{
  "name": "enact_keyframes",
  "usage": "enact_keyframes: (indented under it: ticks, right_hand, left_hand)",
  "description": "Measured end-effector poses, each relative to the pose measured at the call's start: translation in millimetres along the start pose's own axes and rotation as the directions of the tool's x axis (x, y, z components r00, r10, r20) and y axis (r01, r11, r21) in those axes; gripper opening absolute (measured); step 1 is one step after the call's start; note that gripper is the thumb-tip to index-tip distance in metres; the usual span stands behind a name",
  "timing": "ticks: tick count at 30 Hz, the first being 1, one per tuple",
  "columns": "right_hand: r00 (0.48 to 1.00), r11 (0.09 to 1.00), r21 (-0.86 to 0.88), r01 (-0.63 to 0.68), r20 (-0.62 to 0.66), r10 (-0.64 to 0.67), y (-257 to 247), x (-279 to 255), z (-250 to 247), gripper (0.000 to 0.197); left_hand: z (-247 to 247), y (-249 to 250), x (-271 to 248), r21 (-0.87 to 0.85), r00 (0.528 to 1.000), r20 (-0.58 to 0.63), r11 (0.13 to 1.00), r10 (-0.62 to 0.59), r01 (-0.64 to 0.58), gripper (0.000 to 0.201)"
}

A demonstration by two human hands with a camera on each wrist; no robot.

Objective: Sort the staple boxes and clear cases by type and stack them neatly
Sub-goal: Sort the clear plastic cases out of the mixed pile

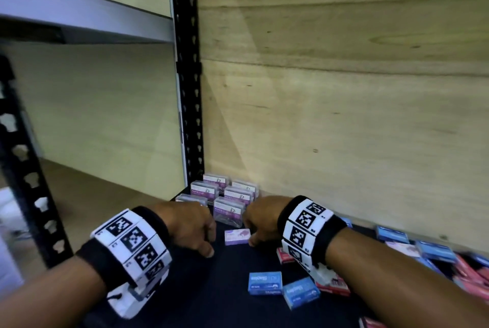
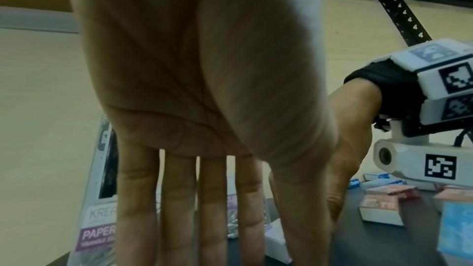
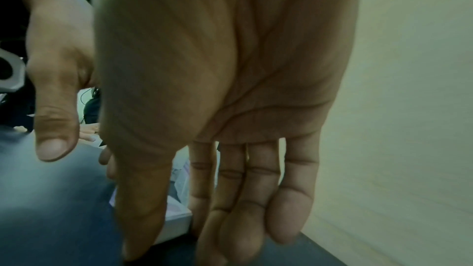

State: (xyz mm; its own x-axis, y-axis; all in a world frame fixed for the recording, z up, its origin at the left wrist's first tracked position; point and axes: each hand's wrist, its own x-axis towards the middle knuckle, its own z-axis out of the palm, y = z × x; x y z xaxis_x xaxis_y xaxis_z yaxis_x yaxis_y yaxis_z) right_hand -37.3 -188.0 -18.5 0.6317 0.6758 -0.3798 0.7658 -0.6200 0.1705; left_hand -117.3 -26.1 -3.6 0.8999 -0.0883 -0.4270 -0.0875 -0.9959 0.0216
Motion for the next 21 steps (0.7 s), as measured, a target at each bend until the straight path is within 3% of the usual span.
enact_keyframes:
  ticks: [4,9,17,21]
  right_hand:
    - [0.999,0.999,-0.002,-0.035,0.036,0.035,8.2,-10.3,-4.0,0.041]
    - [0.983,0.984,0.013,-0.176,0.046,0.175,41.9,-36.4,-1.8,0.042]
    - [0.955,0.956,0.043,-0.290,0.074,0.287,79.6,-79.7,20.5,0.029]
    - [0.946,0.943,0.079,-0.322,0.054,0.319,90.1,-107.6,29.5,0.042]
  left_hand:
    - [-0.4,1.2,2.7,-0.022,1.000,-0.002,1.000,0.014,-0.014,0.043]
    - [-2.4,14.3,12.9,-0.018,0.997,-0.022,0.997,0.070,-0.070,0.042]
    - [-10.7,58.5,28.8,-0.026,0.975,-0.076,0.978,0.207,-0.209,0.038]
    - [-12.7,85.4,31.1,0.004,0.953,-0.096,0.958,0.286,-0.287,0.035]
